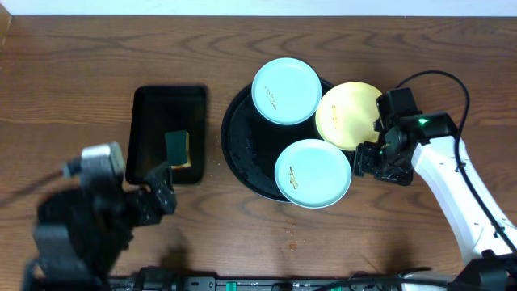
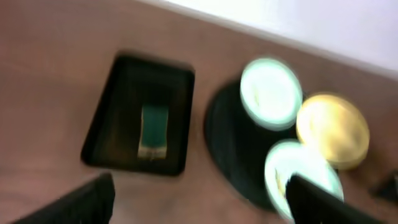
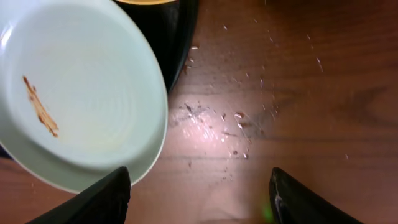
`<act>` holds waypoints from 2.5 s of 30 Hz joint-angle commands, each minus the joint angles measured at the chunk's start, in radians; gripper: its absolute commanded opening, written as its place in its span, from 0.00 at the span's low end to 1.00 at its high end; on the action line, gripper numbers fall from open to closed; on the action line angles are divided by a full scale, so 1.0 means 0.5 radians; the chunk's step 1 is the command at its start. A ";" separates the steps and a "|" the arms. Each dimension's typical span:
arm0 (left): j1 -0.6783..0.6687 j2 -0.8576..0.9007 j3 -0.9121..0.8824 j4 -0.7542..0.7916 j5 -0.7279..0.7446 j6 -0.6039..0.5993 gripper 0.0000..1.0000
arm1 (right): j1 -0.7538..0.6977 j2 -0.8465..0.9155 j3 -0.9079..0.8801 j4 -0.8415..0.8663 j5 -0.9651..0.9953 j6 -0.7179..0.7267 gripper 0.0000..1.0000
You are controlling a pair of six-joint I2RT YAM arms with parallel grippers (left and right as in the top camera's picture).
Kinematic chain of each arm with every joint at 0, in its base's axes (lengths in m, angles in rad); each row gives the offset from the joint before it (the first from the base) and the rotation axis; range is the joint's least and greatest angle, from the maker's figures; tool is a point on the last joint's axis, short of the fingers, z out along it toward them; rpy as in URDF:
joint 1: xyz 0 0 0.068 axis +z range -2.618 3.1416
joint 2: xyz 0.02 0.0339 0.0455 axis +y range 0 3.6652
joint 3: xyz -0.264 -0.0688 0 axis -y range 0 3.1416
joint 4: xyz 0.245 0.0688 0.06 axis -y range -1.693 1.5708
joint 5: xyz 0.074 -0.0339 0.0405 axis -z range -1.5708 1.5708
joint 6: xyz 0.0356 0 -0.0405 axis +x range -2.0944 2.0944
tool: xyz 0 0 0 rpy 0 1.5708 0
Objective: Clean dirty plates on tray and stack at the side
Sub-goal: 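Move the left gripper over the sponge in the black tray, then grasp the green-and-yellow sponge with the left gripper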
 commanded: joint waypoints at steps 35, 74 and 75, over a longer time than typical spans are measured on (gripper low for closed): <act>0.012 1.545 0.577 -0.355 -0.140 0.142 0.87 | 0.138 -0.010 -0.771 1.220 -0.159 0.012 0.26; 0.012 1.631 -0.423 0.680 -0.222 0.027 0.89 | 0.357 -0.167 -0.591 1.386 0.200 -0.181 0.01; 0.012 1.649 -0.467 0.744 -0.223 0.027 0.89 | 0.358 -0.167 -0.591 1.384 0.199 -0.179 0.01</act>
